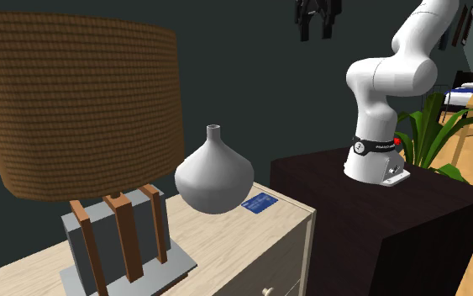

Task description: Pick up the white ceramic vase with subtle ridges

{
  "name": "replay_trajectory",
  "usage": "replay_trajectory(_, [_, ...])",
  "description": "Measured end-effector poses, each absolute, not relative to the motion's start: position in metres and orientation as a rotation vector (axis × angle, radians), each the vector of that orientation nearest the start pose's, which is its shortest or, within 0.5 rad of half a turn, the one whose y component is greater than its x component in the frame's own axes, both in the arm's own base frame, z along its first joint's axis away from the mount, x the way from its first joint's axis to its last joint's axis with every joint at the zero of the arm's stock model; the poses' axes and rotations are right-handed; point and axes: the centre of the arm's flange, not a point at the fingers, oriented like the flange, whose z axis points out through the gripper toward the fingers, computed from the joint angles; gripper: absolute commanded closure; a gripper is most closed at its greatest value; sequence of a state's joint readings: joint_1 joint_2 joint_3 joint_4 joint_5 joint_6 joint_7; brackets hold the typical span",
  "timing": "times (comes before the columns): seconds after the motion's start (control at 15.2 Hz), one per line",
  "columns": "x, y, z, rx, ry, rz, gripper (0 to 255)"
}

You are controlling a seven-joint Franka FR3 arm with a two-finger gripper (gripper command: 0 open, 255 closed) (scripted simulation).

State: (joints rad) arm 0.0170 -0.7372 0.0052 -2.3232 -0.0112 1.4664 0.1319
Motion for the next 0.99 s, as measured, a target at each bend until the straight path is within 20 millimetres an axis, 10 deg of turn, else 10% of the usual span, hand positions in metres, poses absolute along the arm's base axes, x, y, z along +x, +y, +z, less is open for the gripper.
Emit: replay_trajectory(0.99, [0.457,0.02,0.501,-3.152,0.083,0.184,0])
